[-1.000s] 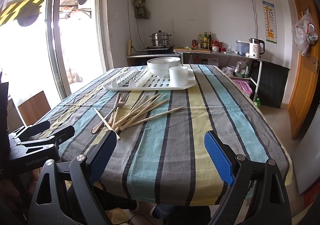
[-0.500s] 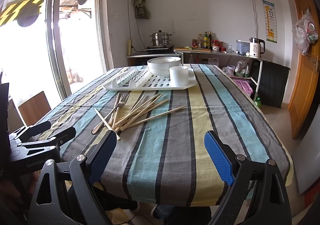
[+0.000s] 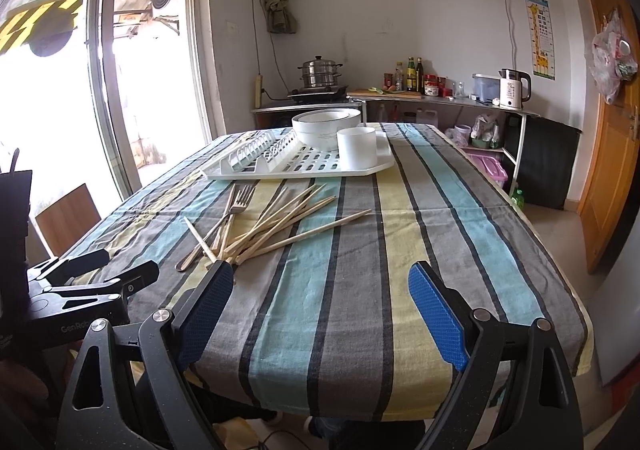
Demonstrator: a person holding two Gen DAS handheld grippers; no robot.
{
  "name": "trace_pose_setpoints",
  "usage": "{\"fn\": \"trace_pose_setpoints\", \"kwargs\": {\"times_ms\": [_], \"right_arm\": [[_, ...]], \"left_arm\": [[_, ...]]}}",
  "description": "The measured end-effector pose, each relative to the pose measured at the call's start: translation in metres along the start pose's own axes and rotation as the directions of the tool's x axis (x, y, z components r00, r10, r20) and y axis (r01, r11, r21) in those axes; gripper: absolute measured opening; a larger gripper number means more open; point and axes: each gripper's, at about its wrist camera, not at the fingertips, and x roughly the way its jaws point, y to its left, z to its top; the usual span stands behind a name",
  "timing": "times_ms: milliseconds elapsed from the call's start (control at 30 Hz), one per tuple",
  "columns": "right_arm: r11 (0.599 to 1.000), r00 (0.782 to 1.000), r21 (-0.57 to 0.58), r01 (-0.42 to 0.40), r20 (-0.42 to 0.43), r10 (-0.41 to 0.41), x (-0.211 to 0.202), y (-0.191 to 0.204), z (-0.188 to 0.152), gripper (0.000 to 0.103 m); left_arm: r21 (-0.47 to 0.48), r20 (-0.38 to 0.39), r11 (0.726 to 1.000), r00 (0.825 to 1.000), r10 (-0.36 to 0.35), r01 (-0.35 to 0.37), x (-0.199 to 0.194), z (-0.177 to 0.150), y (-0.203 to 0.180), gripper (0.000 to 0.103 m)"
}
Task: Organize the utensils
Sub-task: 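Close the left gripper on the steel fork while the right gripper grasps a wooden chopstick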
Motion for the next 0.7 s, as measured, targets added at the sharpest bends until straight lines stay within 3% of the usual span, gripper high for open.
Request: {"fn": "trace_pose_setpoints", "kwargs": {"times_ms": [200,300,467,600,700], "right_arm": [[0.999,0.999,0.034,-0.017,-0.047,0.019,0.023,-0.006,0.012,0.09],[0.997,0.996,0.058,-0.041,-0.076,0.045,0.039,-0.008,0.021,0.088],[0.996,0.992,0.072,-0.049,-0.113,0.057,0.063,-0.011,0.035,0.071],[0.995,0.987,0.094,-0.041,-0.153,0.055,0.084,-0.02,0.045,0.067],[0.992,0.98,0.117,-0.045,-0.19,0.067,0.103,-0.026,0.054,0.057]], "left_arm": [[0.001,-0.022,0.999,0.999,-0.038,0.038,0.019,0.02,0.006,0.093],[0.023,-0.045,0.998,0.998,-0.053,0.054,0.033,0.034,0.006,0.085],[0.056,-0.075,0.996,0.995,-0.058,0.062,0.061,0.055,0.006,0.072],[0.088,-0.12,0.992,0.989,-0.081,0.092,0.083,0.069,0.002,0.067],[0.109,-0.153,0.987,0.983,-0.1,0.117,0.097,0.077,-0.002,0.06]]}}
